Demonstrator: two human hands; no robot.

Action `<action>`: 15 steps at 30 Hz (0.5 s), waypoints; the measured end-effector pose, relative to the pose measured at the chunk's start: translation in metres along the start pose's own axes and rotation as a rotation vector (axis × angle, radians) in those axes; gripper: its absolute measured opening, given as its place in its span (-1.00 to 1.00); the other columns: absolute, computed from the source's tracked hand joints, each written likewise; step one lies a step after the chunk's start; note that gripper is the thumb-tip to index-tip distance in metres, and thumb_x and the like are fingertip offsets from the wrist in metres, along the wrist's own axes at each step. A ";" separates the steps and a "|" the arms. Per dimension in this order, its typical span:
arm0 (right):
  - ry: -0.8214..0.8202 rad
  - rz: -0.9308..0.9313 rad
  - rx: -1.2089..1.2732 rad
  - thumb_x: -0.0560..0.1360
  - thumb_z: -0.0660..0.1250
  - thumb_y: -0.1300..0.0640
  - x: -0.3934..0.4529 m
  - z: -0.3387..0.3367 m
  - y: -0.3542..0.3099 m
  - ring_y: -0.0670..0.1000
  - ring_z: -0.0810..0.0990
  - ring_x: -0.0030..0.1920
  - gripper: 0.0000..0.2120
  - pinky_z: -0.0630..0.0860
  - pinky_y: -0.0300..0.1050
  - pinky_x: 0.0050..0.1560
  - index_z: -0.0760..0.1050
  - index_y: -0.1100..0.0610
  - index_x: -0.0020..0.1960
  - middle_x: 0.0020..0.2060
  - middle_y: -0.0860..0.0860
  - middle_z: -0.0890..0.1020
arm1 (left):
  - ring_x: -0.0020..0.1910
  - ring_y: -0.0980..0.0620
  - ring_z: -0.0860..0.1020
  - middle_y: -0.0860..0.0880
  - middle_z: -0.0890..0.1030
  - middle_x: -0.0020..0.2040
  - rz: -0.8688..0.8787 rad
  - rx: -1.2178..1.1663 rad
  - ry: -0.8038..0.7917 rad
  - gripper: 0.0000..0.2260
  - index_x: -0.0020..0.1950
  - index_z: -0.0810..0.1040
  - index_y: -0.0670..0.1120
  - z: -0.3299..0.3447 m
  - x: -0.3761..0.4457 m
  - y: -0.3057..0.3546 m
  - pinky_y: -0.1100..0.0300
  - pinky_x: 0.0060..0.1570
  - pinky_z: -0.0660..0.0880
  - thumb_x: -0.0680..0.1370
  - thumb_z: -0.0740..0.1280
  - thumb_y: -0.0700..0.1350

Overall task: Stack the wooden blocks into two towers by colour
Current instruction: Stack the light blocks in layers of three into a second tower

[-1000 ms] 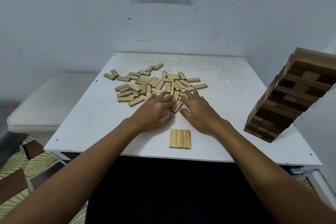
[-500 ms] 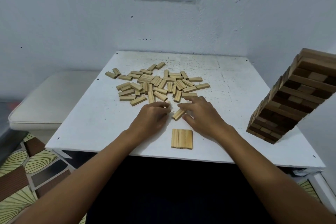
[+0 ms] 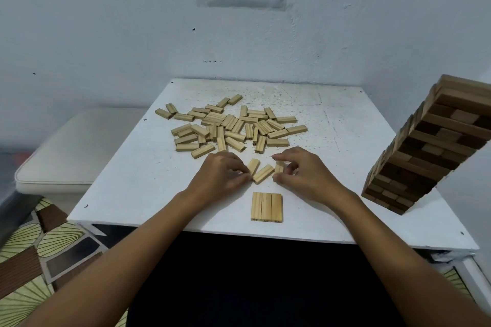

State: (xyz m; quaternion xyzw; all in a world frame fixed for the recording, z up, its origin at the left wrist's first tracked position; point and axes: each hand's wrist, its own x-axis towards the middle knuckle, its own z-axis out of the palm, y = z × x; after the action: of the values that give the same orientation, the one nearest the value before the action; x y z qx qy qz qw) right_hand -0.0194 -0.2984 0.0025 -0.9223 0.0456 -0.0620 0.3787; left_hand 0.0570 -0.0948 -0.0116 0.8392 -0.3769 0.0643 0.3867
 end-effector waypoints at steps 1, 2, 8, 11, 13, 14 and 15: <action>-0.014 0.023 0.057 0.42 0.49 0.15 -0.001 -0.003 0.001 -0.16 0.58 -0.16 -0.56 0.45 -0.34 -0.14 0.54 0.03 0.28 0.12 -0.07 0.56 | -0.19 0.18 0.57 0.08 0.65 -0.22 -0.012 -0.012 -0.012 -0.86 -0.17 0.74 -0.06 0.000 0.001 0.001 0.15 -0.21 0.55 0.37 0.44 -0.03; -0.029 0.042 0.097 0.40 0.50 0.19 -0.003 -0.006 0.002 -0.17 0.60 -0.17 -0.54 0.49 -0.33 -0.17 0.55 0.03 0.28 0.08 -0.04 0.61 | -0.19 0.18 0.57 0.09 0.65 -0.21 -0.028 -0.029 -0.031 -0.87 -0.17 0.73 -0.05 0.001 0.001 0.003 0.12 -0.21 0.55 0.37 0.45 -0.04; -0.020 0.055 0.172 0.35 0.49 0.33 -0.004 -0.002 0.000 -0.17 0.60 -0.22 -0.50 0.49 -0.36 -0.21 0.57 0.05 0.25 -0.17 0.03 0.66 | -0.23 0.18 0.59 0.10 0.64 -0.21 -0.034 -0.059 -0.131 -0.87 -0.15 0.73 -0.04 0.007 0.009 0.003 0.14 -0.25 0.55 0.37 0.52 -0.03; -0.010 0.034 0.168 0.36 0.48 0.30 -0.002 -0.001 0.000 -0.17 0.59 -0.17 -0.50 0.47 -0.41 -0.23 0.56 0.01 0.25 -0.12 -0.01 0.65 | -0.22 0.17 0.56 0.08 0.63 -0.20 -0.050 -0.056 -0.140 -0.79 -0.13 0.72 -0.03 0.007 0.013 0.000 0.20 -0.27 0.47 0.31 0.55 0.03; -0.005 0.014 0.140 0.36 0.50 0.26 -0.001 -0.002 0.000 -0.17 0.57 -0.11 -0.50 0.43 -0.42 -0.21 0.55 -0.03 0.26 -0.04 -0.03 0.64 | -0.11 0.12 0.55 0.06 0.63 -0.11 -0.015 -0.009 -0.161 -0.64 -0.04 0.71 -0.02 0.004 0.015 -0.001 0.19 -0.18 0.47 0.26 0.54 0.14; -0.008 0.006 0.120 0.36 0.51 0.23 -0.001 -0.003 0.001 -0.17 0.56 -0.06 -0.48 0.42 -0.41 -0.18 0.54 -0.05 0.27 0.03 -0.07 0.62 | -0.03 0.10 0.54 0.06 0.63 -0.03 -0.001 0.013 -0.180 -0.56 0.03 0.69 -0.02 0.003 0.018 -0.002 0.18 -0.09 0.47 0.25 0.54 0.17; -0.019 0.004 0.112 0.35 0.52 0.20 0.000 -0.004 0.001 -0.16 0.54 0.02 -0.46 0.42 -0.37 -0.11 0.52 -0.06 0.29 0.11 -0.12 0.58 | 0.06 0.09 0.52 0.07 0.62 0.05 -0.003 0.020 -0.201 -0.50 0.10 0.66 -0.02 0.001 0.020 -0.002 0.17 0.00 0.46 0.25 0.57 0.17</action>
State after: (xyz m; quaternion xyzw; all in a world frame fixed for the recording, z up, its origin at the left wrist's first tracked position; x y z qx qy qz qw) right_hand -0.0203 -0.3012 0.0046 -0.9001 0.0404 -0.0549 0.4302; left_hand 0.0720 -0.1063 -0.0057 0.8459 -0.4116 -0.0169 0.3386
